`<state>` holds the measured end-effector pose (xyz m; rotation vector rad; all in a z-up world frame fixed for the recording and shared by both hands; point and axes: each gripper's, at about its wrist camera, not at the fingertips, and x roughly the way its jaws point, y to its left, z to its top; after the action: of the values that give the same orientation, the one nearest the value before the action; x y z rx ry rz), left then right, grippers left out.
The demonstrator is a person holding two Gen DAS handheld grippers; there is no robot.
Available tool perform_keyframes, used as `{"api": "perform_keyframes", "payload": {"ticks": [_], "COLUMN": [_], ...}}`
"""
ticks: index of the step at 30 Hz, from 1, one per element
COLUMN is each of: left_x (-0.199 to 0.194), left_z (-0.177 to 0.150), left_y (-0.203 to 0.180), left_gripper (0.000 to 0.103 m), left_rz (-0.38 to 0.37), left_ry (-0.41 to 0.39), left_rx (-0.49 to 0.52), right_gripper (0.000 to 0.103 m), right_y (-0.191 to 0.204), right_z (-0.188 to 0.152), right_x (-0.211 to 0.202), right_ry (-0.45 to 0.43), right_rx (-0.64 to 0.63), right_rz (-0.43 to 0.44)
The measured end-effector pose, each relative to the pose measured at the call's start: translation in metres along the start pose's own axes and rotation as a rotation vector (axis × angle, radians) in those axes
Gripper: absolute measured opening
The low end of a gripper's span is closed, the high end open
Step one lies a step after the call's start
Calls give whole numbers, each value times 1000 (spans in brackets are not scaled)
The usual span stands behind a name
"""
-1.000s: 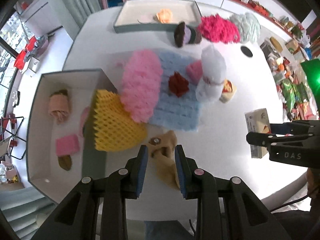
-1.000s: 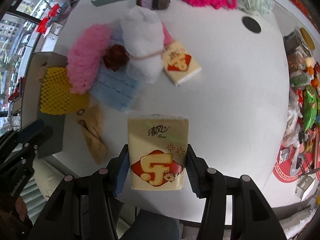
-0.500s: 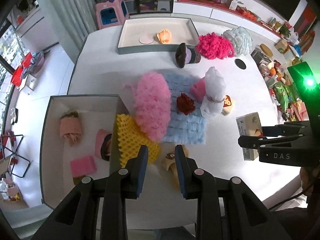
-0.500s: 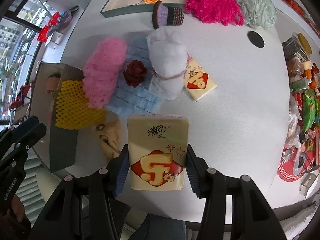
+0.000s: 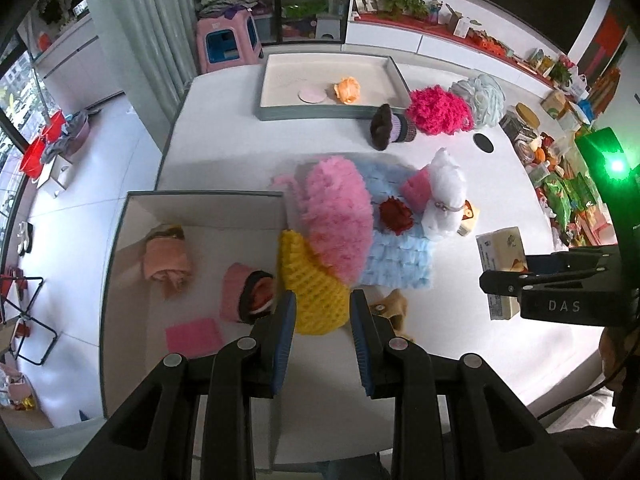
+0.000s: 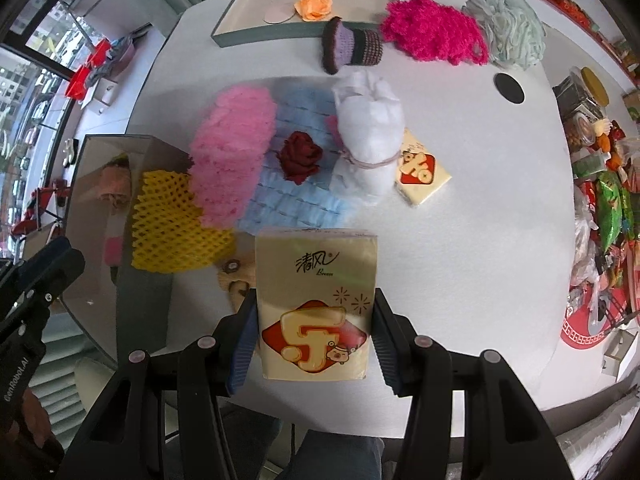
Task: Organize soft objects
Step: 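Carry the tissue pack over the grey box with the right gripper while the left gripper moves over the box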
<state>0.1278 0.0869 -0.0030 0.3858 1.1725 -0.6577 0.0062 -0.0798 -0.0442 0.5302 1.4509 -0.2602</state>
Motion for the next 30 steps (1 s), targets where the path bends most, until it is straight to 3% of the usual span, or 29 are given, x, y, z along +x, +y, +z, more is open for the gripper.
{"api": "perform_keyframes", "payload": {"ticks": [15,30], "left_x": [-17,-15], "left_z": [-18,-41], "left_y": [69,136], "left_gripper": [30,30], "left_rz": [-1,59], "left_ry": [-54,-64], "left_rx": [-99,-268], "right_gripper": [56,56], "right_y": [85,162], "right_z": [6,21], "right_x": [-15,-21], "right_ry": [-52,-58], "right_rx": [-115,-297], "right_rz": [-25,-45]}}
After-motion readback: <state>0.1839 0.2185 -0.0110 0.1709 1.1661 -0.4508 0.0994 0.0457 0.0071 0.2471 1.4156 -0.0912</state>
